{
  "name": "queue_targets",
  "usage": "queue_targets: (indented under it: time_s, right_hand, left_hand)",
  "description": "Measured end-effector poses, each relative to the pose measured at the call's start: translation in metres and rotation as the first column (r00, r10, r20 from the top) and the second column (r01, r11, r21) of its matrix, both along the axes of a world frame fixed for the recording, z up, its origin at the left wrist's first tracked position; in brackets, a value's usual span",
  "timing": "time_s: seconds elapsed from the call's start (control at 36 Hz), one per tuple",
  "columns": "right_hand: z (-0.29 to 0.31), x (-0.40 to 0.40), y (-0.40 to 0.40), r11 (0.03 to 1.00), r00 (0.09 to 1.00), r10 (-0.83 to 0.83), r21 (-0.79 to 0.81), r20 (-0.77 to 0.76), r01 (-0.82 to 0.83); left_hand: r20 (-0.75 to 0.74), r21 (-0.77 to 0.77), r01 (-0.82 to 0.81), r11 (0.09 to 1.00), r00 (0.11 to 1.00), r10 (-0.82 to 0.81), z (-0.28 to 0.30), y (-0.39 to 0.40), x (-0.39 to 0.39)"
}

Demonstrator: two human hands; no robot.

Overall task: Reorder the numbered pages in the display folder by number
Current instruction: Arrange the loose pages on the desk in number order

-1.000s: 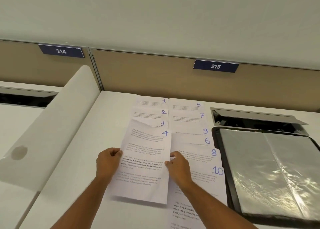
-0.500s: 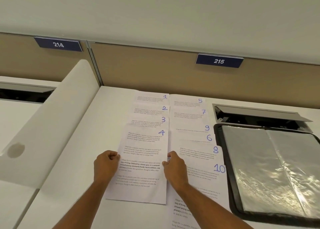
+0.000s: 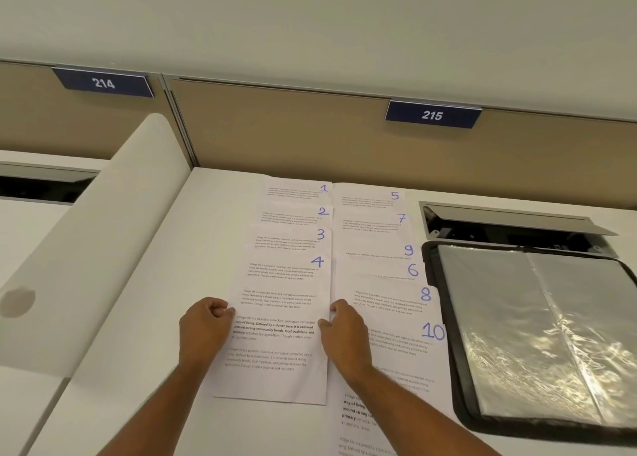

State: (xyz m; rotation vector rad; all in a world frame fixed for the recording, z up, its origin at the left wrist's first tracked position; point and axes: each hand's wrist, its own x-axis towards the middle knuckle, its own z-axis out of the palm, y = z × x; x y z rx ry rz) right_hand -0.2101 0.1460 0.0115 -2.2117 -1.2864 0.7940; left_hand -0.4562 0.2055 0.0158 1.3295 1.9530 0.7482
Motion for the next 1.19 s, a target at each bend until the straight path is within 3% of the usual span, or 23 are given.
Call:
queue_targets:
  time_s: [0.33,0.58,0.78,0.94,1.08,1.19]
  right_hand:
    - [0.005,0.013,-0.002,0.999,0.998,0.029,0.028,0.059,-0.031]
    - [0.012,0.048,0.022,0.994,0.984,0.088,0.043,0.156,-0.096]
    - [0.021,0.106,0.059,0.995,0.972,0.083,0.034,0.218,-0.093]
    - [0.035,0.165,0.11,0.994,0.961,0.088,0.036,0.264,-0.101]
    - [0.049,0.208,0.157,0.993,0.96,0.1,0.028,0.26,-0.111]
    - [0.055,0.237,0.19,0.992,0.953,0.119,0.014,0.277,-0.128]
  left_hand:
    - [-0.027,0.035,-0.018,0.999,0.999,0.019,0.001,0.009,0.007]
    - [-0.109,0.117,0.193,0.974,0.978,-0.18,0.008,0.036,0.062]
    - [-0.177,0.143,0.418,0.897,0.903,-0.392,0.015,0.076,0.128]
    - [-0.285,0.038,0.567,0.823,0.795,-0.535,0.02,0.129,0.177]
    - [-0.352,-0.086,0.603,0.793,0.727,-0.59,0.031,0.172,0.215]
    - [-0.38,-0.086,0.623,0.778,0.701,-0.603,0.036,0.203,0.239]
